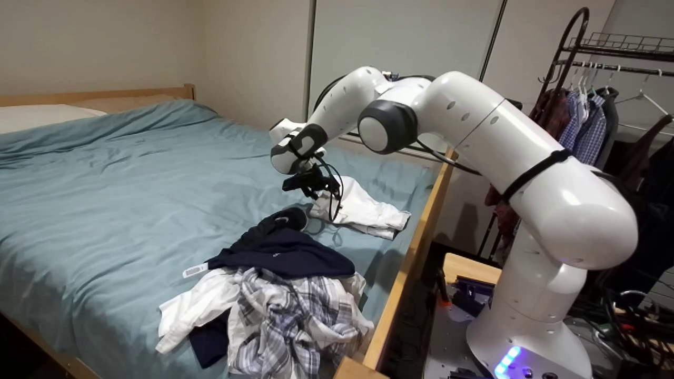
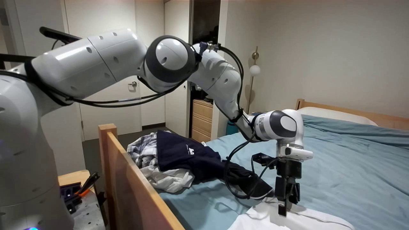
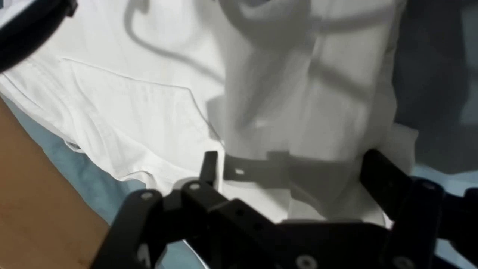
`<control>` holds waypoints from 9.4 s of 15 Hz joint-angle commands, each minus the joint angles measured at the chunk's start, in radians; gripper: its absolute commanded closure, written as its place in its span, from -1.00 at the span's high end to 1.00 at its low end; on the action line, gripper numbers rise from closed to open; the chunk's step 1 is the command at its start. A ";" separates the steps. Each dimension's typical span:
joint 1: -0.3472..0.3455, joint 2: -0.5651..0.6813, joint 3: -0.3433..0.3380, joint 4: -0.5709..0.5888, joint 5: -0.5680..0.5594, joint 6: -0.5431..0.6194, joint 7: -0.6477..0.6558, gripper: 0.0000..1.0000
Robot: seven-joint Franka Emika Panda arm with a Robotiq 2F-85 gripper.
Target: Fold the white clothing on the right side of the bed
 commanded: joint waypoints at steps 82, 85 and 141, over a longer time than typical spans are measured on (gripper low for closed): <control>-0.022 -0.246 -0.094 -0.150 -0.063 0.388 -0.009 -0.92; 0.012 -0.340 -0.127 -0.284 -0.126 0.395 -0.087 -0.88; -0.085 -0.323 -0.060 -0.384 0.006 0.506 0.163 0.05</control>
